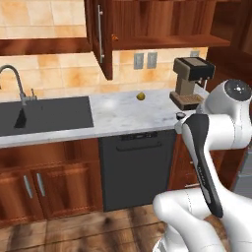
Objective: Pick the yogurt and yogurt from the counter and place them in the cabinets closest to them.
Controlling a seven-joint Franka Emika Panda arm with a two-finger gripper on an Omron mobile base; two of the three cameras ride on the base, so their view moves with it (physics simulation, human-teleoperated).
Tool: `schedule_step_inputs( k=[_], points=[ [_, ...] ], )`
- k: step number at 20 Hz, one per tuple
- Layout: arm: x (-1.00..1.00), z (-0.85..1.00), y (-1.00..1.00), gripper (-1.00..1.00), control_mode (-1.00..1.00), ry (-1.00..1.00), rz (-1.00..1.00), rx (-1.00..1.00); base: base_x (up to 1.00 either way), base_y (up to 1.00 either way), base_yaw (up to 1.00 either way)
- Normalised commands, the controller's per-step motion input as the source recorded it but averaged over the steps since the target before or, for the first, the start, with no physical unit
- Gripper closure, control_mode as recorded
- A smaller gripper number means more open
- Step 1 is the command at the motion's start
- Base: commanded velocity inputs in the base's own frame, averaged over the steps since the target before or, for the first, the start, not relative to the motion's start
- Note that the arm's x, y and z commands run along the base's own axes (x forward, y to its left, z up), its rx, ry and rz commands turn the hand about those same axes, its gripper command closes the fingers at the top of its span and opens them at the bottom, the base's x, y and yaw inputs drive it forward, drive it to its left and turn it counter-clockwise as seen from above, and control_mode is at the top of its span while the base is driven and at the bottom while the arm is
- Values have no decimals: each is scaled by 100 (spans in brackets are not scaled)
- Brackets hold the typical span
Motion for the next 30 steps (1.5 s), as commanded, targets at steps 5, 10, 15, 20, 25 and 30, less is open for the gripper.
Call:
schedule_step_inputs(
  k=[5,10,15,20,25,30],
  points=[
    [0,0,0,-100,100,0,0,0,0,-61,0],
    [0,0,0,-100,100,0,0,0,0,-57,0],
    [0,0,0,-100,100,0,0,0,0,-11,0],
    [0,0,0,-100,100,0,0,0,0,-12,0],
    [0,0,0,-100,100,0,0,0,29,-31,0],
    [0,0,0,-100,100,0,0,0,49,-19,-1]
  ],
)
